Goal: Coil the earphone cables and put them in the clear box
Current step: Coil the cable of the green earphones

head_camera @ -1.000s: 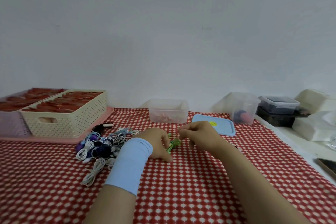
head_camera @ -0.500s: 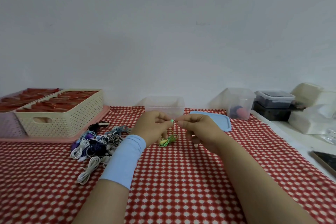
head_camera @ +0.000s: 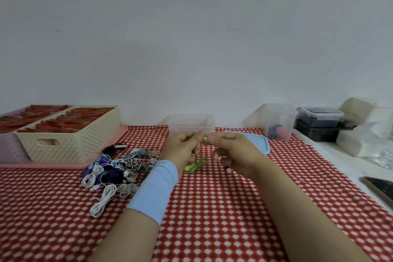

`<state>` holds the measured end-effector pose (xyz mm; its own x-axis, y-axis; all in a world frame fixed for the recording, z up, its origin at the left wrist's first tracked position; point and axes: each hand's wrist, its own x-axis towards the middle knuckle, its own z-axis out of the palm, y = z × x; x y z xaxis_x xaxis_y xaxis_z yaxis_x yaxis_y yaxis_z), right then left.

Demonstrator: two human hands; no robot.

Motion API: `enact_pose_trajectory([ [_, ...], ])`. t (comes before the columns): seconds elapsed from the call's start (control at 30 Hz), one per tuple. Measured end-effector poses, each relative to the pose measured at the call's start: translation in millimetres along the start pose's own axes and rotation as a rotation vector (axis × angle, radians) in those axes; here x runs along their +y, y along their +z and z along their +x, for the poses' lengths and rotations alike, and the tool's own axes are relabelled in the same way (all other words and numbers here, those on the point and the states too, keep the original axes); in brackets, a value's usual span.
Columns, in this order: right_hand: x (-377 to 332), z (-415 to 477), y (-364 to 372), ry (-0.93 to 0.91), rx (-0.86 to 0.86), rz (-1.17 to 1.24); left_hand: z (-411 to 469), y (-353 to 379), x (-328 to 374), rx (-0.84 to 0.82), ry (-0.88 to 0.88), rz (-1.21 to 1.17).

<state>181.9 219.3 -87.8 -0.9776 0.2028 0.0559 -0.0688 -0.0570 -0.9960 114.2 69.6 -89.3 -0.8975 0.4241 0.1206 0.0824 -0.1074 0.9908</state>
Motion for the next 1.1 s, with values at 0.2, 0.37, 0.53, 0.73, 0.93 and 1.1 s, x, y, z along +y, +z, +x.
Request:
enact_pose_trajectory([
  [0.2,0,-1,0,-0.016,0.003,0.015,-1,2,0,-0.011,0.075,-0.025],
  [0.37,-3,-2,0,-0.002,0.001,0.041,0,-4,0,-0.058,0.110,0.007],
  [0.53,-7,-4,-4,-0.012,-0.001,0.106,0,-4,-1,-0.120,0.136,0.019],
  [0.73,-8,-4,-6,0.002,-0.013,0.115,-1,-6,1,-0.133,0.127,0.024],
  [0.93,-10,-5,-8,0.046,-0.041,0.076,0,-8,1,-0.162,0.154,0.073],
  [1.1,-9,-6,-11,0.080,-0.072,0.077,-1,-10,1,-0.213,0.144,0.082],
])
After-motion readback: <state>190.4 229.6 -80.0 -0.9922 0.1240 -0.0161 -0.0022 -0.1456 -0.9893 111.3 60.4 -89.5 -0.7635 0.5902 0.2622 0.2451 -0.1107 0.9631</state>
